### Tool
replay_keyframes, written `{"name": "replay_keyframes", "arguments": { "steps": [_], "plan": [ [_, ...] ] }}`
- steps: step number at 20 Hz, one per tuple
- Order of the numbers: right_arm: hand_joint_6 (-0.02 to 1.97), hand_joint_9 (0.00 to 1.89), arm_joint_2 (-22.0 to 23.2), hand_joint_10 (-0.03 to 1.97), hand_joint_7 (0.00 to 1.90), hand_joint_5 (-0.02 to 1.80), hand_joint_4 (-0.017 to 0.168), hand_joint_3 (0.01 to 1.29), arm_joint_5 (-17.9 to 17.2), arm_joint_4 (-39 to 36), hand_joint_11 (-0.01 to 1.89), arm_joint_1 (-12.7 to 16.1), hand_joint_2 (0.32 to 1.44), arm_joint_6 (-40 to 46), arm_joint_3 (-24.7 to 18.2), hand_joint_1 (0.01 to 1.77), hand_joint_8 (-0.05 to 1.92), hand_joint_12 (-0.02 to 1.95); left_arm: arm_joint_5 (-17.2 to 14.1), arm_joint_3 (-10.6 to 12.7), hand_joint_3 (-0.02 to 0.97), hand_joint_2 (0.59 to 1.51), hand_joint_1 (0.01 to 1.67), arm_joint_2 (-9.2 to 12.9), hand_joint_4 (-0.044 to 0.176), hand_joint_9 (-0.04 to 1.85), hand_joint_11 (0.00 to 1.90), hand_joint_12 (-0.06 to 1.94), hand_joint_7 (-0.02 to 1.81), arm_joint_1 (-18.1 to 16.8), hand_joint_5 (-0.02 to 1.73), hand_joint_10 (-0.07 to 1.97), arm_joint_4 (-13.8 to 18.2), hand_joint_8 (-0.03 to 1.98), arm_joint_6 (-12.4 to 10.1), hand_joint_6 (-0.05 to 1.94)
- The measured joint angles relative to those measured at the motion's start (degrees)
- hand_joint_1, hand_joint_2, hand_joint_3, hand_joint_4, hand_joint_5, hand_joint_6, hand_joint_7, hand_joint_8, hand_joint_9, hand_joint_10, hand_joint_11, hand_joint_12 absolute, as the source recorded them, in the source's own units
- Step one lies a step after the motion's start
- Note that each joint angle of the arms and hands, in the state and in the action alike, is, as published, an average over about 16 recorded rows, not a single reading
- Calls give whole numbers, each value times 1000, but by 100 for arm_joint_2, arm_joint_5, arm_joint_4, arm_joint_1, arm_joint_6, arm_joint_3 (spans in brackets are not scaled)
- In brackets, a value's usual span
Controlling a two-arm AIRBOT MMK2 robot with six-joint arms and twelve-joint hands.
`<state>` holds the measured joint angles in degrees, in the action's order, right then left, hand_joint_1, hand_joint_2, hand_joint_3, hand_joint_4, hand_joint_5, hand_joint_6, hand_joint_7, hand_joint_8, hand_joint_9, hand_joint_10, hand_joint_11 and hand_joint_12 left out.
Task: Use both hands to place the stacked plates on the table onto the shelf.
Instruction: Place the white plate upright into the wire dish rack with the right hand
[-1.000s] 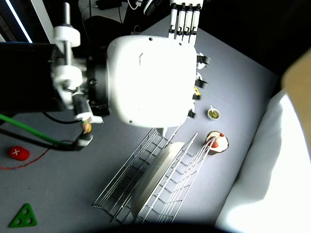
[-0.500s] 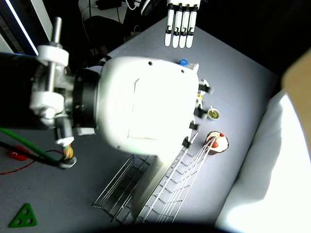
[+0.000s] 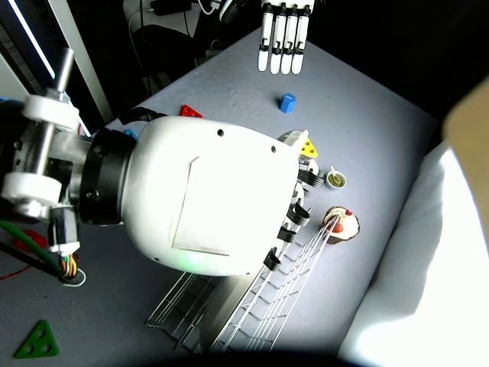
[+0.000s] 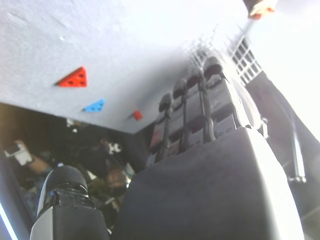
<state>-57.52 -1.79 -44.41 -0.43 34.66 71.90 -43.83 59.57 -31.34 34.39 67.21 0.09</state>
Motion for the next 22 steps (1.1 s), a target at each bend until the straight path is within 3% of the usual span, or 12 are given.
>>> {"name": "replay_keyframes", "arguments": {
  "steps": [19, 22],
  "plan": [
    [791, 1174, 193, 535, 1190, 987, -8, 13, -214, -174, 1015, -628, 931, 4, 72, 1486, 376, 1294, 465, -514, -4, 973, 80, 13, 5, 79, 80, 11, 82, 0, 42, 10, -111, 0, 1, 15],
    [770, 1175, 154, 537, 1193, 998, -8, 13, -301, -164, 1034, -706, 931, 4, 155, 1486, 379, 1200, 497, -545, -4, 974, 78, 15, 5, 81, 83, 11, 83, 0, 44, 10, -159, 0, 1, 15]
  ]
}}
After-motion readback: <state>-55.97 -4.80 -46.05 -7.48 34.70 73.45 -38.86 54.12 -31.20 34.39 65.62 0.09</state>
